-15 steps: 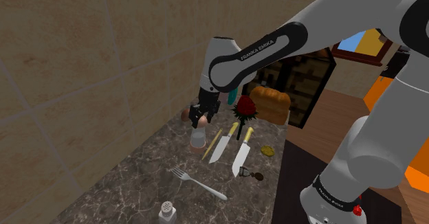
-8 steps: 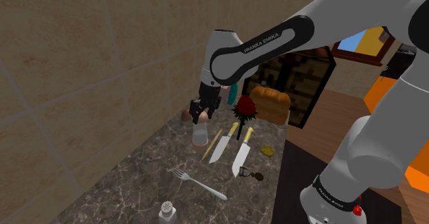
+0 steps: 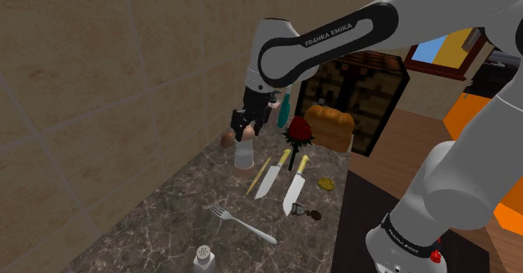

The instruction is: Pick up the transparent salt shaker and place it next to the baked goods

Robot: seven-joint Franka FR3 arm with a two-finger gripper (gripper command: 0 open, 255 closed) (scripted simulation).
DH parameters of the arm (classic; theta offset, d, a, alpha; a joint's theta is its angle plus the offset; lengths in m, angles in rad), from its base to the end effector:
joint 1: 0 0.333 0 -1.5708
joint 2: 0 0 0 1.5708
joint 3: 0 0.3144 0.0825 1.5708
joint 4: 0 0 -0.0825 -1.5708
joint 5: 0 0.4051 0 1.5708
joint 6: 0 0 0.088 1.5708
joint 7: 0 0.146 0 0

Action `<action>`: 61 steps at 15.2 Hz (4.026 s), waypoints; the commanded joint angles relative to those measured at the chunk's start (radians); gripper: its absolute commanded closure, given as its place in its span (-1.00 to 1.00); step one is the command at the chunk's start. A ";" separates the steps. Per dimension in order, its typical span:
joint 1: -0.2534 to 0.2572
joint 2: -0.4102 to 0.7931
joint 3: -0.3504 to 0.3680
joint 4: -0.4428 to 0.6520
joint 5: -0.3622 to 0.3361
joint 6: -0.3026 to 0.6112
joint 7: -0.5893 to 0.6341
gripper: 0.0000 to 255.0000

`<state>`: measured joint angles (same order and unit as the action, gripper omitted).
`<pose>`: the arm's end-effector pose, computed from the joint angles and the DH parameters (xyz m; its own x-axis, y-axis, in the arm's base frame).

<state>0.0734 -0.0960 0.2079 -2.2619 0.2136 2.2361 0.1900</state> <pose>0.5081 0.1601 0.3554 0.9989 -0.0376 0.0286 -0.0324 -0.9859 -0.1643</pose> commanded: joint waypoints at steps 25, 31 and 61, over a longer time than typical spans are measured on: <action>-0.009 -0.090 -0.015 0.263 -0.019 -0.350 0.047 1.00; -0.011 -0.089 -0.018 0.344 -0.023 -0.430 0.058 1.00; -0.194 -0.552 -0.405 0.051 -0.165 -0.676 -0.432 1.00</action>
<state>-0.1119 -0.6415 -0.1776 -2.2103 0.0616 1.5686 -0.2179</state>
